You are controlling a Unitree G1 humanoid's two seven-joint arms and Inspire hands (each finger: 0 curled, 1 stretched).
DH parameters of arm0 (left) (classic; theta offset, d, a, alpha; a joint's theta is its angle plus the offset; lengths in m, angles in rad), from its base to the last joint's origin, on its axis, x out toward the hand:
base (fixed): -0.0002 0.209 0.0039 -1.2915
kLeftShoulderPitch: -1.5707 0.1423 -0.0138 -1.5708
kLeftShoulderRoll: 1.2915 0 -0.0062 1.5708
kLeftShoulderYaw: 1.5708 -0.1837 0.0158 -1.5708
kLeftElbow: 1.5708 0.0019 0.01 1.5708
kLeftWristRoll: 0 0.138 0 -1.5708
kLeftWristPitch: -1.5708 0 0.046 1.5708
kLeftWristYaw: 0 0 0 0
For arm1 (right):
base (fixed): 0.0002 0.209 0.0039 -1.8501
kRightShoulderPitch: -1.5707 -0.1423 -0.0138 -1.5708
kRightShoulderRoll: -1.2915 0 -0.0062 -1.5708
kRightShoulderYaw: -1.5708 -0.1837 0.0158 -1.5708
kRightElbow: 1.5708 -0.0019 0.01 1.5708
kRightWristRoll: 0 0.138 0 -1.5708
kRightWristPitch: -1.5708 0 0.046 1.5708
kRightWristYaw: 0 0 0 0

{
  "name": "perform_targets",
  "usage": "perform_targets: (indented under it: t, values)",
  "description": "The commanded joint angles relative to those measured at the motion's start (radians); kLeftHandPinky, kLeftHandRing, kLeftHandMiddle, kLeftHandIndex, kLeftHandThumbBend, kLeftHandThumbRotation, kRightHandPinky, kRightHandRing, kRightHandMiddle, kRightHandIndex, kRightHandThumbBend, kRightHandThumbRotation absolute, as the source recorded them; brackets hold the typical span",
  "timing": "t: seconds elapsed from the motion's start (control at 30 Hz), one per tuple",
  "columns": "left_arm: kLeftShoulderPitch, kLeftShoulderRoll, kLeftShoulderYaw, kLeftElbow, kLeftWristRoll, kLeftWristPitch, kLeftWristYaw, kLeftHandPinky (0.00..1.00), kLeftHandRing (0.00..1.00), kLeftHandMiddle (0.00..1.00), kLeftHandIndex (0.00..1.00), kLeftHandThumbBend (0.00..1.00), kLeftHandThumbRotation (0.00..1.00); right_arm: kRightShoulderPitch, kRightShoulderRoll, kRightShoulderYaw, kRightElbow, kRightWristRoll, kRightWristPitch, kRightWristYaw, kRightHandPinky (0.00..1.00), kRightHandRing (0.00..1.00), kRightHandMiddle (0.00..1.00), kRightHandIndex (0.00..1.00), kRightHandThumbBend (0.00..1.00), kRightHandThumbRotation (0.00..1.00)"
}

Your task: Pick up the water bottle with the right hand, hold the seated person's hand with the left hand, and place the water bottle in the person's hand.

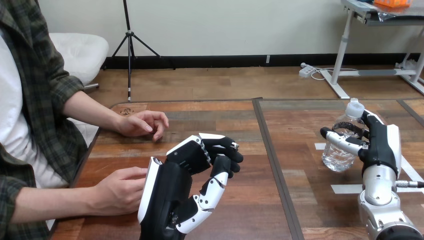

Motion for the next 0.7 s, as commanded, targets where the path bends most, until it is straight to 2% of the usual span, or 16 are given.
perform_targets:
  t: [0.0, 0.3, 0.67]
  values:
    - [0.009, -0.013, 0.01, -0.036, 0.005, -0.015, 0.008, 0.39, 0.48, 0.53, 0.56, 0.23, 0.24, -0.091, 0.006, -0.012, -0.007, 0.012, -0.037, -0.025, 0.66, 0.71, 0.75, 0.77, 0.73, 0.0]
    - [0.007, -0.009, 0.008, -0.035, -0.003, -0.015, 0.005, 0.39, 0.48, 0.53, 0.56, 0.23, 0.25, -0.095, 0.017, -0.019, -0.009, 0.023, -0.043, -0.052, 0.56, 0.6, 0.65, 0.69, 0.72, 0.0]
    - [0.006, -0.009, 0.012, -0.03, 0.003, -0.021, 0.008, 0.4, 0.48, 0.54, 0.57, 0.23, 0.25, -0.097, 0.021, -0.015, 0.004, 0.025, -0.062, -0.083, 0.52, 0.55, 0.58, 0.62, 0.71, 0.0]
